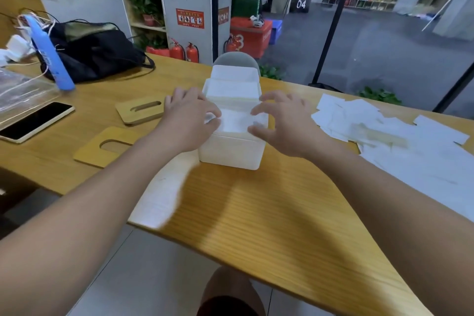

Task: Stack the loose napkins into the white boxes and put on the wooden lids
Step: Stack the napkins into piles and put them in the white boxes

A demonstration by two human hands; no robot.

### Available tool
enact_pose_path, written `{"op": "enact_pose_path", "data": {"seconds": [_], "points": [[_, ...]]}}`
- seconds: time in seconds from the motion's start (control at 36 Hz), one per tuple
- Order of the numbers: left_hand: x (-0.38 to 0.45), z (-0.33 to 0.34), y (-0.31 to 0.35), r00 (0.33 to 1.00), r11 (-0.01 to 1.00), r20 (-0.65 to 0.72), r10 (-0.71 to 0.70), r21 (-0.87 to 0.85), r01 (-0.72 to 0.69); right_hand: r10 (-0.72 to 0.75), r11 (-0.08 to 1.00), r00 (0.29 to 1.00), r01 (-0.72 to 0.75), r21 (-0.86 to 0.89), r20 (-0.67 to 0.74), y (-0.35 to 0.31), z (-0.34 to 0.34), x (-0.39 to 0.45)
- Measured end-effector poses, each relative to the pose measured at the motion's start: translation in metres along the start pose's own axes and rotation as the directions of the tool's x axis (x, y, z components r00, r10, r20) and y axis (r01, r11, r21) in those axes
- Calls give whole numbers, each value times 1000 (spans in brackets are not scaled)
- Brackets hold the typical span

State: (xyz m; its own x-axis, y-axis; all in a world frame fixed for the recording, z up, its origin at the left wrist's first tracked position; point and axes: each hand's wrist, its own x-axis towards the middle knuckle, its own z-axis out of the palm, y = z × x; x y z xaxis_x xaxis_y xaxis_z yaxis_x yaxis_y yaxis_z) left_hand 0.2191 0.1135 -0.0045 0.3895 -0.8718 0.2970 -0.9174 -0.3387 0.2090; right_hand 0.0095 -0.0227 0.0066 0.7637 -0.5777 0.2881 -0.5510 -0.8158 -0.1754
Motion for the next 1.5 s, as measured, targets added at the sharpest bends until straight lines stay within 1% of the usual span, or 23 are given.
{"op": "enact_pose_path", "data": {"seconds": [0.08, 0.11, 0.22, 0.33, 0.44, 0.53, 0.61, 0.67, 0.72, 0.81, 0.86, 0.92, 1.06, 1.14, 1.25, 1.33, 1.44, 1.5], "points": [[1, -4, 4, 998, 984, -7, 56, -167, -57, 15, 994, 999, -20, 107, 49, 2, 2, 5], [2, -3, 7, 998, 979, 6, 68, -193, -65, 28, 989, 997, -38, 142, 68, 3, 5, 6], [2, 3, 13, 997, 985, 41, 67, -163, -60, 77, 975, 995, -88, 202, 62, 5, 13, 2], [5, 2, 14, 995, 988, 80, 52, -151, -39, 156, 942, 985, -172, 288, 76, 2, 9, 2], [6, 1, 15, 994, 988, 98, 51, -148, -37, 175, 927, 981, -192, 323, 80, -1, 6, 1], [4, 1, 17, 996, 990, 54, 69, -125, -61, 173, 910, 985, -164, 381, 11, 1, 5, -6], [0, 2, 25, 993, 990, -47, 104, -85, -108, 182, 881, 981, -132, 454, -67, 8, 4, -14], [-3, 3, 35, 983, 988, -119, 138, -51, -145, 182, 874, 980, -121, 471, -86, 13, 1, -22], [-7, 3, 50, 969, 980, -170, 180, -53, -191, 164, 878, 981, -97, 469, -105, 20, -3, -31], [-12, 3, 82, 945, 940, -185, 270, -163, -300, 139, 888, 981, -62, 455, -136, 34, -9, -52], [-14, 6, 107, 928, 902, -165, 335, -228, -366, 143, 893, 979, -63, 446, -147, 47, -11, -69], [-15, 15, 132, 915, 877, -144, 378, -263, -403, 168, 896, 974, -87, 435, -151, 64, -12, -87], [-16, 55, 189, 898, 845, -63, 436, -314, -433, 244, 884, 960, -161, 439, -139, 112, -11, -135], [-15, 80, 220, 893, 823, -38, 447, -373, -428, 313, 875, 940, -229, 427, -137, 142, -9, -161], [-11, 112, 253, 905, 820, -6, 425, -422, -387, 376, 869, 913, -288, 403, -160, 179, -9, -184], [-6, 131, 270, 920, 809, 20, 392, -483, -334, 410, 881, 893, -335, 333, -186, 202, -11, -190], [7, 145, 286, 928, 810, 70, 366, -515, -281, 428, 900, 870, -384, 206, -244, 228, -13, -190], [15, 148, 292, 935, 810, 73, 346, -526, -258, 421, 907, 868, -394, 149, -262, 239, -10, -188]]}}
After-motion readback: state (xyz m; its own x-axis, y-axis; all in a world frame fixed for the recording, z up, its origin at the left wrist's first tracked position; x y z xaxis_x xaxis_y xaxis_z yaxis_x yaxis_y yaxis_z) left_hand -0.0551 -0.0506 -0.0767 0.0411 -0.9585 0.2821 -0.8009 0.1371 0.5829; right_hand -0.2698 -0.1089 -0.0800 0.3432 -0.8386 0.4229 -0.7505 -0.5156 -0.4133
